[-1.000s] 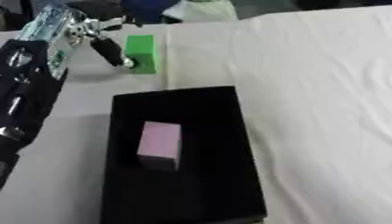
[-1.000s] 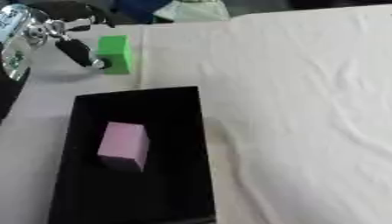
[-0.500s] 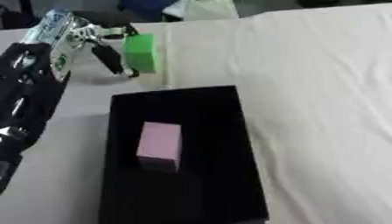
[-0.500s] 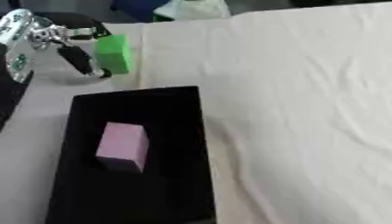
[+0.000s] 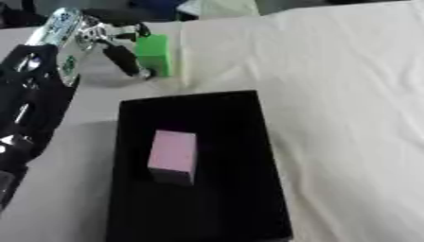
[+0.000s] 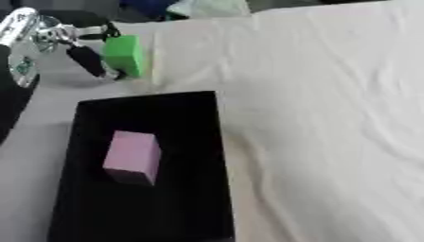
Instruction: Pick up objects on the table and place them in the box.
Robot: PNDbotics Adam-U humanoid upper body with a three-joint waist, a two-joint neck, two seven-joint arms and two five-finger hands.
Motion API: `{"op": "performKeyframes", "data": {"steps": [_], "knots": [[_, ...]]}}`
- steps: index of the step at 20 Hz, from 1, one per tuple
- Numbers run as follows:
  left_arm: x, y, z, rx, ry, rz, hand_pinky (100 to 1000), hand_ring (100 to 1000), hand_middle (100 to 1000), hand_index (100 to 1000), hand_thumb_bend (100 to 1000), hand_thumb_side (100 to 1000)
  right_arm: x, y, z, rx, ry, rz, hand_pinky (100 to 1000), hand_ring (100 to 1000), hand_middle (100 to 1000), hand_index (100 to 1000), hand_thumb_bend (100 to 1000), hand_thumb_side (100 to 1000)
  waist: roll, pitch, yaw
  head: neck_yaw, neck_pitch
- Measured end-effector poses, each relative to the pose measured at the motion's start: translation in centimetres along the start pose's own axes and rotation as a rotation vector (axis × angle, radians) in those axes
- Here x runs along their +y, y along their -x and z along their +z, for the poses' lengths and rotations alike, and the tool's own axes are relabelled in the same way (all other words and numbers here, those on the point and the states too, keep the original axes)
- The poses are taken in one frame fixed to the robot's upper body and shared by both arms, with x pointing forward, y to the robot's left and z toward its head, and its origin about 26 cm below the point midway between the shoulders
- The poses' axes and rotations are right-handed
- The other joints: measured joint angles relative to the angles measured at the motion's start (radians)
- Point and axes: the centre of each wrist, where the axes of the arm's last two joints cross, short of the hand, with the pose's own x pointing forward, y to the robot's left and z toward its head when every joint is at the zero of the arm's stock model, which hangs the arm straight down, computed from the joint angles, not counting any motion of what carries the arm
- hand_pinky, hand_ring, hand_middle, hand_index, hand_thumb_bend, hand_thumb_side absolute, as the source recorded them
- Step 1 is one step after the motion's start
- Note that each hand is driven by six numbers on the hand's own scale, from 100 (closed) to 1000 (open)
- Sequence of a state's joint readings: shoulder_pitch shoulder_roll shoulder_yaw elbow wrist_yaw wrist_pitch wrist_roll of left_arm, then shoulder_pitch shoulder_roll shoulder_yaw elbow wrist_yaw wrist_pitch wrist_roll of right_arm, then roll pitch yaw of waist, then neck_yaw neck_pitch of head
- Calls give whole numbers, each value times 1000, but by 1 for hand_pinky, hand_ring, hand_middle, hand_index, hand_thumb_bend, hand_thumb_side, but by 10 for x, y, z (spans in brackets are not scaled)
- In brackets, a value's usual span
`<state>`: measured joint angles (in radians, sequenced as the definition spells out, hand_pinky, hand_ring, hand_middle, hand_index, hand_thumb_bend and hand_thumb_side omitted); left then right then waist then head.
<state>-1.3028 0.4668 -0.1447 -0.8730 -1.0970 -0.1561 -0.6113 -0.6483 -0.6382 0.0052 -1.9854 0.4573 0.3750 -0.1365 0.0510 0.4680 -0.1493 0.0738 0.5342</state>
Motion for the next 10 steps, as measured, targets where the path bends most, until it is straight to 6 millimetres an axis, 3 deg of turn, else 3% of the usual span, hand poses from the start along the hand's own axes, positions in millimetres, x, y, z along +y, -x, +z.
{"op": "performKeyframes", "data": {"steps": [6, 10], "knots": [[3, -3, 1, 1, -60, 5, 737, 702, 600, 670, 276, 414, 1, 1, 2, 13, -5, -3, 841, 683, 616, 838, 100, 988, 0, -4, 4, 0, 2], [5, -6, 2, 15, -92, -18, 734, 692, 609, 679, 229, 395, 1, 2, 2, 18, -1, -4, 840, 681, 614, 837, 100, 985, 0, -19, 7, -1, 3]]}}
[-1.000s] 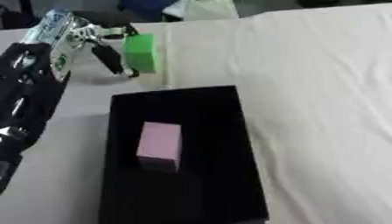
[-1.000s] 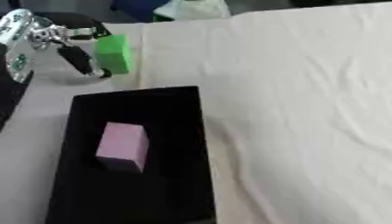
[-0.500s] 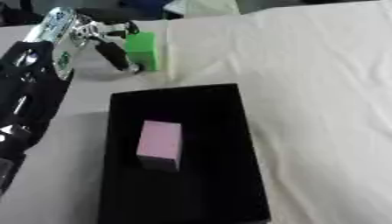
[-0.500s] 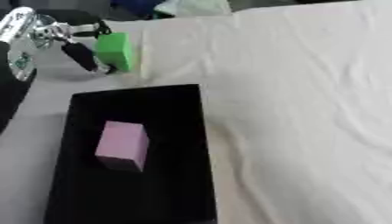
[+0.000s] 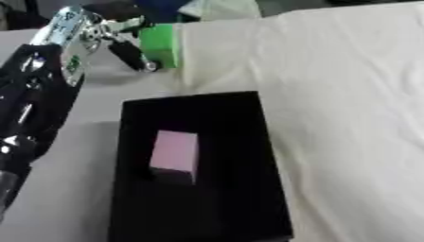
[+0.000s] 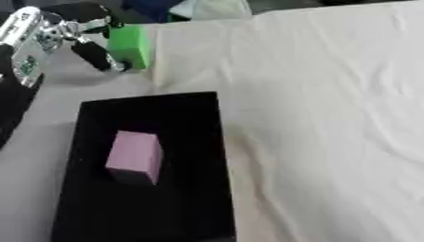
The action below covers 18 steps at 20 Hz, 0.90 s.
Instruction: Pick up objects on the table and place them in the box.
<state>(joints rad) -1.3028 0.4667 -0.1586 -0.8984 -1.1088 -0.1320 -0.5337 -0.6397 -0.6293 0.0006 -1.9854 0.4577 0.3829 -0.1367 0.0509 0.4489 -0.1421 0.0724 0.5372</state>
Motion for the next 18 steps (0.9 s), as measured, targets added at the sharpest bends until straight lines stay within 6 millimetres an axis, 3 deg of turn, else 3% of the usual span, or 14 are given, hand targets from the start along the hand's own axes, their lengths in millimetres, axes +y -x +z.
{"op": "performKeyframes", "data": {"steps": [8, 18], "knots": [[8, -10, 3, -65, -22, -3, 737, 681, 612, 683, 100, 379, 1, 3, 3, 10, -6, 6, 836, 681, 615, 836, 100, 975, -10, -31, 30, -15, 25], [17, -49, 34, -334, -64, 64, 738, 670, 609, 684, 100, 481, 3, 7, 7, 27, -17, 23, 835, 683, 616, 835, 100, 970, -36, -77, 93, -80, 79]]}}
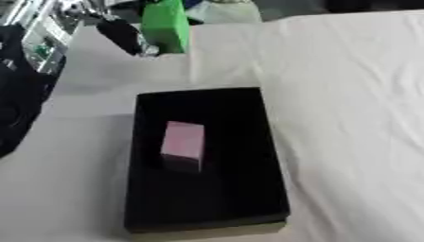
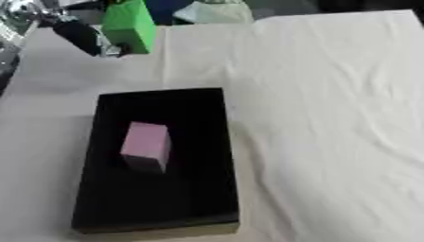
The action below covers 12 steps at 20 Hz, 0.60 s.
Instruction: Pick up objects on the table and place them in the box.
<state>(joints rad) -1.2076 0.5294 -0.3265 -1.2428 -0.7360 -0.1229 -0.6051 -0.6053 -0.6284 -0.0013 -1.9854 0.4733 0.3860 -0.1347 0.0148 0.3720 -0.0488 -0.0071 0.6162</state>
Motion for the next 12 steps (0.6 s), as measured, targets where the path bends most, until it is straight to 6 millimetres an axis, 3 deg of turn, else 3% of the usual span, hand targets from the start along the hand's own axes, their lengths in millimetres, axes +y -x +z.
{"op": "performKeyframes", "data": {"steps": [7, 12], "knots": [[-3, -56, 21, -145, -63, 76, 731, 651, 598, 673, 100, 520, 1, 2, 2, 10, -4, 0, 836, 688, 616, 835, 100, 968, -21, -16, 37, -31, 25], [-7, -91, 42, -225, -65, 88, 728, 653, 599, 674, 100, 527, 1, 2, 2, 12, -3, -2, 836, 691, 615, 835, 100, 968, -29, -18, 47, -47, 26]]}}
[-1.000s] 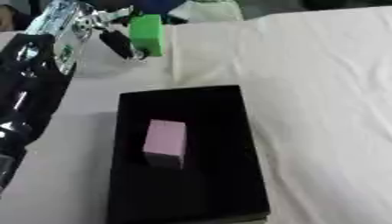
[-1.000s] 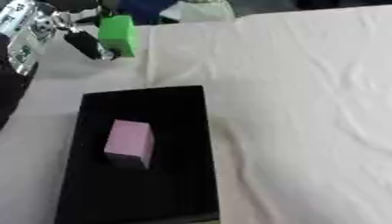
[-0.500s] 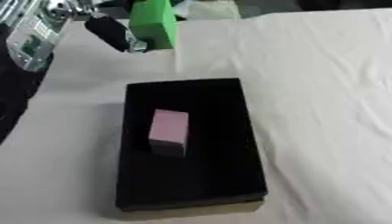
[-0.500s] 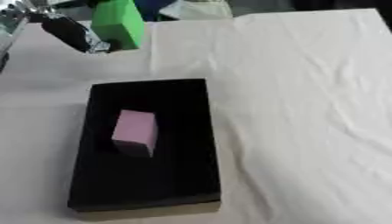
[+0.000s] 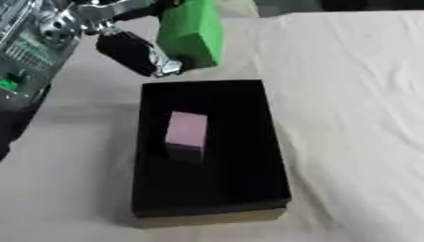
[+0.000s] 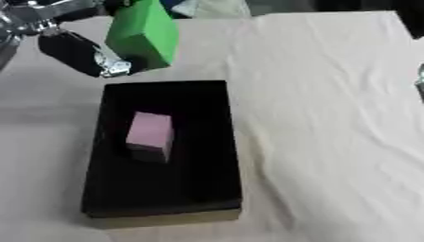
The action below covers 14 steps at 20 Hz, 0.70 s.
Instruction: Pick up objects on the table and place them in the box.
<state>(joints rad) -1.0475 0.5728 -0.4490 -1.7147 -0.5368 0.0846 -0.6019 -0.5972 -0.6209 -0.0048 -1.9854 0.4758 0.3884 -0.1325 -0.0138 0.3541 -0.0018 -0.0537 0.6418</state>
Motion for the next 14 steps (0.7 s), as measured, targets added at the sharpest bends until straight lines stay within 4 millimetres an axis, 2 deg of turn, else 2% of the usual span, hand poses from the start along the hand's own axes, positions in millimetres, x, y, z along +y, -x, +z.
{"op": "performKeyframes", "data": {"steps": [5, 7, 14], "knots": [[-8, -21, 9, -34, 49, -4, 722, 645, 599, 675, 100, 538, 1, 0, 0, 2, 1, -4, 836, 691, 614, 834, 100, 968, -1, -3, 2, -7, 1], [-14, -23, 8, -32, 76, -4, 707, 612, 591, 668, 100, 541, 1, 0, 0, 3, 1, -7, 836, 691, 613, 834, 100, 968, -3, -3, 0, -10, 5], [-36, -28, -1, -43, 158, -51, 717, 638, 613, 691, 125, 543, 1, 0, 0, 3, 2, -8, 836, 691, 613, 834, 100, 968, -3, -3, -2, -11, 8]]}}
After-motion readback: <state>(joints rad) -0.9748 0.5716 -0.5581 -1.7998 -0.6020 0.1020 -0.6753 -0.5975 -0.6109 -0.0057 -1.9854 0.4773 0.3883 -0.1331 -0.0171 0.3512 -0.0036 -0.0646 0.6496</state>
